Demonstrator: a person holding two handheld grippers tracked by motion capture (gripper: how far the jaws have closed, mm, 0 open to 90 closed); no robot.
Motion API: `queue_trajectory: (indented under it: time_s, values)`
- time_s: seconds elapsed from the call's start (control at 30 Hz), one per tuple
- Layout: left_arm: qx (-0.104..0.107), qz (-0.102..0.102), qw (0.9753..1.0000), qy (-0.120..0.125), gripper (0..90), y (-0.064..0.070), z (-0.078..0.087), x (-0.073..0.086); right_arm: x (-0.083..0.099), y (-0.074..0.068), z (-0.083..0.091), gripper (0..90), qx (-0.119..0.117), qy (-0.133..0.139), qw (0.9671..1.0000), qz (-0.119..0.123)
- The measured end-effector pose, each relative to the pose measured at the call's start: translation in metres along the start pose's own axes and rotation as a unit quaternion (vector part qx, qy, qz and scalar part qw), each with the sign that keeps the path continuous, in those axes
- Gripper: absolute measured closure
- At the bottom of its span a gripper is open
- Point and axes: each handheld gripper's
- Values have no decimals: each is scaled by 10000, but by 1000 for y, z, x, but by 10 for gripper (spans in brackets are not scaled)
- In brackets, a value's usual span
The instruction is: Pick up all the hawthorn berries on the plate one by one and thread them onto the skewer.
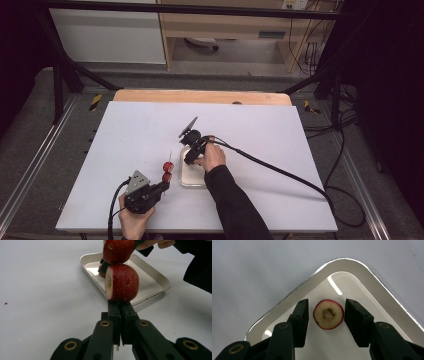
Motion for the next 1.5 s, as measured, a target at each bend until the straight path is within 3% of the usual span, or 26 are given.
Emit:
queue_trajectory:
  time_s: [0.33,0.4,0.57,0.73,0.9,0.97,1.07,1.1,1.23,1.27,1.3,1.33,1.43,1.5]
  values:
    - [2,-4,10000,2,885,0,0,0,0,1,0,604,11,-72,9999,77]
    - [6,6,10000,12,885,1,0,0,1,1,3,605,19,23,9999,96]
    - [19,32,10000,59,885,3,0,-1,6,0,20,606,-150,408,9989,-186]
    - [46,31,10000,72,885,9,-3,-2,19,1,40,606,-286,1016,9937,-379]
    - [80,-8,9999,80,885,16,-6,-5,43,10,55,607,-565,1700,9815,-675]
    - [110,-18,9999,84,885,21,-8,-7,55,14,60,607,-782,2033,9726,-812]
    - [106,-69,9999,73,885,27,-12,-10,76,18,67,607,-1137,2563,9545,-1019]
    - [174,-176,9996,152,885,29,-15,-12,82,20,69,607,-1247,2740,9474,-1085]
    - [232,-180,9995,74,885,42,-18,-16,109,28,73,607,-1751,3345,9146,-1447]
    - [232,-206,9995,74,885,43,-19,-17,116,30,74,607,-1901,3536,9027,-1546]
    - [260,-245,9993,64,885,47,-21,-18,120,32,74,607,-1983,3622,8969,-1582]
    - [266,-260,9993,50,885,49,-22,-19,127,33,75,607,-2131,3769,8853,-1695]
    - [316,-350,9989,11,885,57,-26,-23,138,34,77,607,-2340,4013,8663,-1834]
    - [339,-416,9986,-25,885,63,-29,-26,144,33,79,607,-2427,4140,8575,-1856]
Point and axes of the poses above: each handheld gripper's, and its own axes: z roughly backward along the jaws, x roughly out of its underside, y roughly to its right, and after that the axes turned 8 degrees about -y, right-handed
